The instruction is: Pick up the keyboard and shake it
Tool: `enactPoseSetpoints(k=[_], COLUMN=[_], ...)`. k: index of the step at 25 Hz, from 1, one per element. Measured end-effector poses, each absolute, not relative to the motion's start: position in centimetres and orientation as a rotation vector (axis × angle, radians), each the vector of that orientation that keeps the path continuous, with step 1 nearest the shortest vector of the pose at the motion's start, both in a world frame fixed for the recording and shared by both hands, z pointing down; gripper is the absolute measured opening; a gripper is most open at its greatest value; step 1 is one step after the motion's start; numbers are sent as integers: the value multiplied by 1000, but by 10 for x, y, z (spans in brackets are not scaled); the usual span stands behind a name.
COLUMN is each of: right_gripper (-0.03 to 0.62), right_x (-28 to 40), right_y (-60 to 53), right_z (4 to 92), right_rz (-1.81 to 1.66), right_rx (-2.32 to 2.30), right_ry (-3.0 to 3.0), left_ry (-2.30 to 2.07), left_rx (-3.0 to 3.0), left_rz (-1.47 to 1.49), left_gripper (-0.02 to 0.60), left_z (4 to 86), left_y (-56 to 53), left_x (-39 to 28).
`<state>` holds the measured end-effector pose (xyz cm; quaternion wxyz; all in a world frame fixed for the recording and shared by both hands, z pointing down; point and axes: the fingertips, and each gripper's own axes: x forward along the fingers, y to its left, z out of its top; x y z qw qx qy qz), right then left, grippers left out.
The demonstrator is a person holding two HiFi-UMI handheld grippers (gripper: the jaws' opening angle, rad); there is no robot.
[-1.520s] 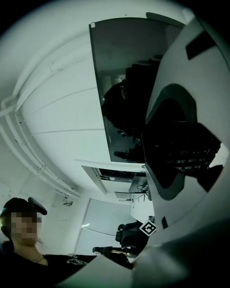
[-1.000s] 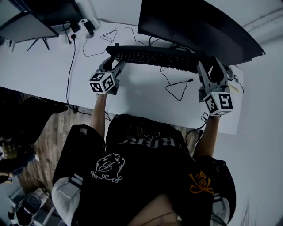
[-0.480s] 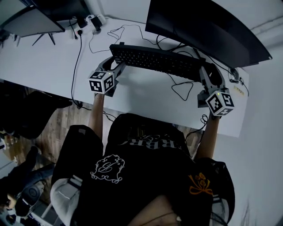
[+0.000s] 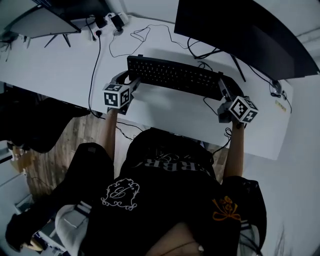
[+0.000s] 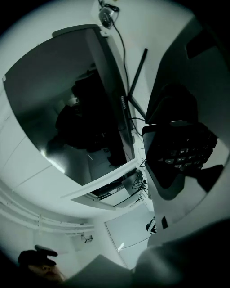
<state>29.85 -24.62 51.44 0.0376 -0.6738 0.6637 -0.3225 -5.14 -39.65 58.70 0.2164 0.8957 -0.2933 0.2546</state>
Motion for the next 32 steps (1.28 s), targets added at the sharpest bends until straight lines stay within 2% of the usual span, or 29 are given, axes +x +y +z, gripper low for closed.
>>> enactPoseSetpoints(k=[7, 18, 25, 27, 29, 32], right_gripper=[265, 273, 286, 315, 318, 288], right_x=[301, 324, 327, 323, 320, 317], right_y=[-273, -301, -298, -294, -288, -277], right_z=[578, 652, 657, 651, 641, 616], right_rz=[-1241, -1521, -1450, -1431, -1397, -1294], right_rx=[-2024, -2104, -2208, -2193, -2183, -2172], right_ry=[1951, 1844, 1766, 1798, 1828, 1850], left_ry=[-827, -795, -768, -777, -798, -812], left_rx=[2383, 2267, 2293, 2320, 2346, 2383], left_rz=[857, 911, 838, 801, 739, 641], left_gripper=[261, 261, 261, 261, 261, 259], left_z=[622, 662, 665, 659, 647, 623], left_y=[-404, -408, -412, -414, -419, -425], left_x=[-63, -54, -51, -54, -58, -63])
